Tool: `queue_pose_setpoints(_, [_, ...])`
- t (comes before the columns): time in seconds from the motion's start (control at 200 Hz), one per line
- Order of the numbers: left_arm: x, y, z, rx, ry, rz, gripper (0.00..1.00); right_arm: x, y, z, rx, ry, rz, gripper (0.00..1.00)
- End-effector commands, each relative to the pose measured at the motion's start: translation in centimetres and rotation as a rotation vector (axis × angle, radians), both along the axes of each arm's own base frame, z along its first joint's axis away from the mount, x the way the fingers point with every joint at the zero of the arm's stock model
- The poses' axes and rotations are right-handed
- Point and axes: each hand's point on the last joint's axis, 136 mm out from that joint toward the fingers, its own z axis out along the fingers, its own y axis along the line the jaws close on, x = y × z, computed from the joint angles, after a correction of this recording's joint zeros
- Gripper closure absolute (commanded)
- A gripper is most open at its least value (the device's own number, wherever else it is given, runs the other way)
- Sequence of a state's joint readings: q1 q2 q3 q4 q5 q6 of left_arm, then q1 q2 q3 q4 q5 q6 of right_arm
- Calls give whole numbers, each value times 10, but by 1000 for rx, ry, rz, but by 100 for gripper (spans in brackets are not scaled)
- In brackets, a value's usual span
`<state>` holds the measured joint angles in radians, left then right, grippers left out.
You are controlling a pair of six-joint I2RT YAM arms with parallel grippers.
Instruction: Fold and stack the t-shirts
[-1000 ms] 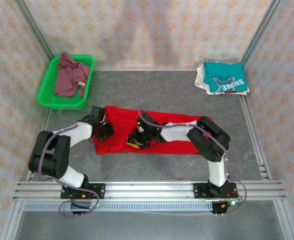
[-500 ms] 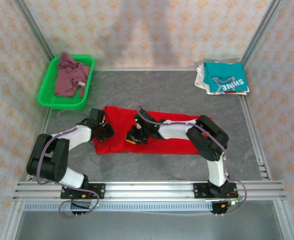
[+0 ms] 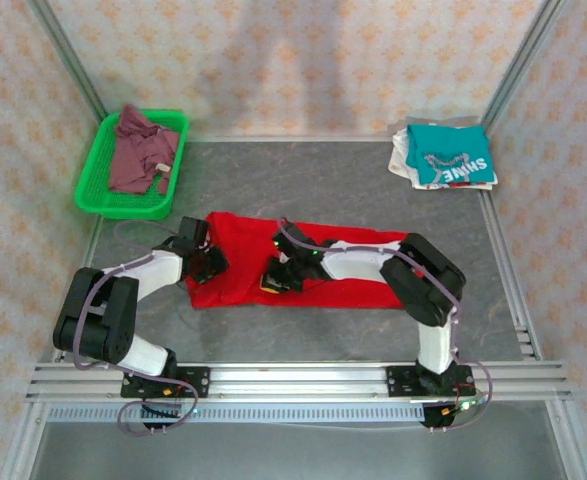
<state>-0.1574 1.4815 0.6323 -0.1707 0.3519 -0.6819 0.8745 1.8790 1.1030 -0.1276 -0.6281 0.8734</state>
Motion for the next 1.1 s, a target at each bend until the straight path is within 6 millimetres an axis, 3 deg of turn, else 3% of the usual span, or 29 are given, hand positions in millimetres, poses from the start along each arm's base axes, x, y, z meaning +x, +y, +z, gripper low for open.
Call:
queue_pose_setpoints(0.0, [-44,18,-35,95,197,26,87,-16,-14,20,-17,-10,45,100])
queue_pose_setpoints(0.425, [-42,21,-34,115,202,26,88,-25,-28,43,-26,-28,41,100])
queue_pose_setpoints(0.671, [-41,21,-35,120,210,20,88,-30,-54,15,-164,-21,39,100])
queue_pose_setpoints(0.886, [-52,20,-32,119,250,-2,87,-35,-81,-9,-296,-11,34,100])
queue_pose_setpoints(0.976, [-58,21,-25,117,257,-7,87,-33,-79,-7,-289,-29,41,80])
queue_pose_setpoints(1.096, [-60,22,-8,116,232,1,87,-21,-72,12,-268,-93,51,68])
